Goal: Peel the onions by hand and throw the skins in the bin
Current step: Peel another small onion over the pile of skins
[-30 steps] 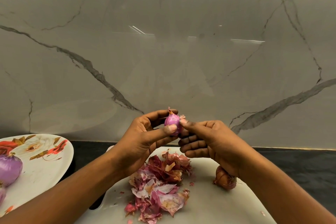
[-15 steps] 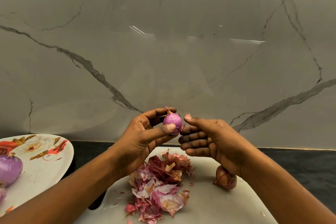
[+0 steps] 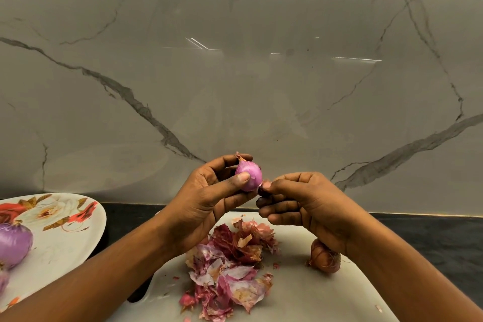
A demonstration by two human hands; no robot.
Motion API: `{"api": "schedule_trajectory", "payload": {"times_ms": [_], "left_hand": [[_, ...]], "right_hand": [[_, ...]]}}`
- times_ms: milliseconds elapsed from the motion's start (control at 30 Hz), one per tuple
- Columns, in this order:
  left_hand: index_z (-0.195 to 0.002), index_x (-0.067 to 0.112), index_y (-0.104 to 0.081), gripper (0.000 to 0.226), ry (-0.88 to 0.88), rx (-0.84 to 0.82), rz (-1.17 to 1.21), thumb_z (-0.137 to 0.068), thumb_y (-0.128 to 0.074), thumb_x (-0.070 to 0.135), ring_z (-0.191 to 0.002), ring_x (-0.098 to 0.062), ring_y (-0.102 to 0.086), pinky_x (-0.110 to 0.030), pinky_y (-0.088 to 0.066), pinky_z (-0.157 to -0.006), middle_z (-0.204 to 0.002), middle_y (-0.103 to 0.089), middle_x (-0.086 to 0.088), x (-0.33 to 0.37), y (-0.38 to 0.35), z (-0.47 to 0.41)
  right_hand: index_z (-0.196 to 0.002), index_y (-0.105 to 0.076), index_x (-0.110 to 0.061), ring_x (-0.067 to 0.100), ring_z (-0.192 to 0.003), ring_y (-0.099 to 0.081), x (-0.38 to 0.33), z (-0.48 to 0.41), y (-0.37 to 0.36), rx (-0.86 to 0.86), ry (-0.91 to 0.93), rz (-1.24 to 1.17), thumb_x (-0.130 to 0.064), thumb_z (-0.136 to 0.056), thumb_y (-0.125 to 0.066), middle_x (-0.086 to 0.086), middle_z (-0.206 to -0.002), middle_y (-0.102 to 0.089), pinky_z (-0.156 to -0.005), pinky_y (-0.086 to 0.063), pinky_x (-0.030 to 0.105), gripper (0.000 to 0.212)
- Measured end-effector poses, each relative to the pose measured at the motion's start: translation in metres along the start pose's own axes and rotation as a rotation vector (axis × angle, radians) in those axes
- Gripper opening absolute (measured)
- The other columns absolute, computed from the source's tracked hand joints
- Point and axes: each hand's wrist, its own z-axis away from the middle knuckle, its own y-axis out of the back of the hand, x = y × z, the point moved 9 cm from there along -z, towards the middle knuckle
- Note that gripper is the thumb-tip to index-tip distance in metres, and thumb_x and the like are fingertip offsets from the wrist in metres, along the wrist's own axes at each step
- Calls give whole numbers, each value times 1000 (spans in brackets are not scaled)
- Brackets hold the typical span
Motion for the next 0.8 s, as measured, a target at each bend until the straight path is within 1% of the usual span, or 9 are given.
{"api": "schedule_trajectory", "payload": {"times_ms": [100,233,367,467,533,600,700,800], "left_hand": [[-134,7,-63,46,4,14,21,-89,-70,14,-119,-37,-71,-37,-62,-94,-133,-69,-19,0,1,-1],[-135,6,-60,48,9,19,33,-90,-68,18,-118,-39,-71,-42,-60,-97,-130,-71,-22,0,1,-2],[-134,7,-63,52,0,46,-8,-86,-70,26,-120,-34,-70,-38,-62,-95,-130,-71,-19,1,5,-3],[-133,10,-65,50,-6,59,-64,-86,-71,27,-117,-28,-72,-33,-63,-89,-128,-73,-15,2,6,-2],[-132,9,-65,50,-7,61,-83,-85,-73,26,-111,-26,-73,-30,-63,-86,-126,-74,-14,2,6,-2],[-131,8,-66,50,-5,59,-80,-84,-74,22,-109,-26,-73,-31,-63,-87,-124,-75,-15,2,5,-1],[-126,7,-67,45,-8,65,-68,-82,-74,17,-108,-29,-75,-33,-63,-91,-121,-76,-15,3,6,-1],[-124,7,-68,45,-6,62,-64,-81,-74,17,-109,-30,-75,-32,-63,-91,-120,-76,-15,4,5,0]], "right_hand": [[-106,-75,6,25,-73,-77,1,-1,0,-4,-4,33,-11,-96,-71,25,-94,-78,-65,-65,28,20],[-101,-77,5,25,-73,-77,2,-1,1,-1,-4,152,-12,-96,-71,22,-91,-79,-63,-63,27,18],[-98,-78,3,28,-76,-79,0,-1,3,18,24,208,-7,-88,-80,21,-90,-79,-66,-64,28,15],[-103,-77,3,29,-80,-79,-2,-1,2,13,44,120,-1,-83,-82,22,-95,-79,-70,-65,30,21],[-108,-77,3,31,-83,-79,-3,-1,-1,-11,42,33,-8,-79,-83,24,-98,-79,-73,-67,32,31],[-110,-76,4,34,-88,-80,-3,0,-3,-25,38,-13,-16,-77,-82,25,-101,-78,-76,-67,33,39],[-109,-76,5,34,-91,-79,-5,0,-4,-34,56,-52,-18,-77,-82,26,-102,-78,-77,-67,32,40],[-108,-75,6,34,-91,-79,-6,0,-4,-30,72,-66,-15,-80,-81,28,-102,-77,-77,-66,30,36]]}}
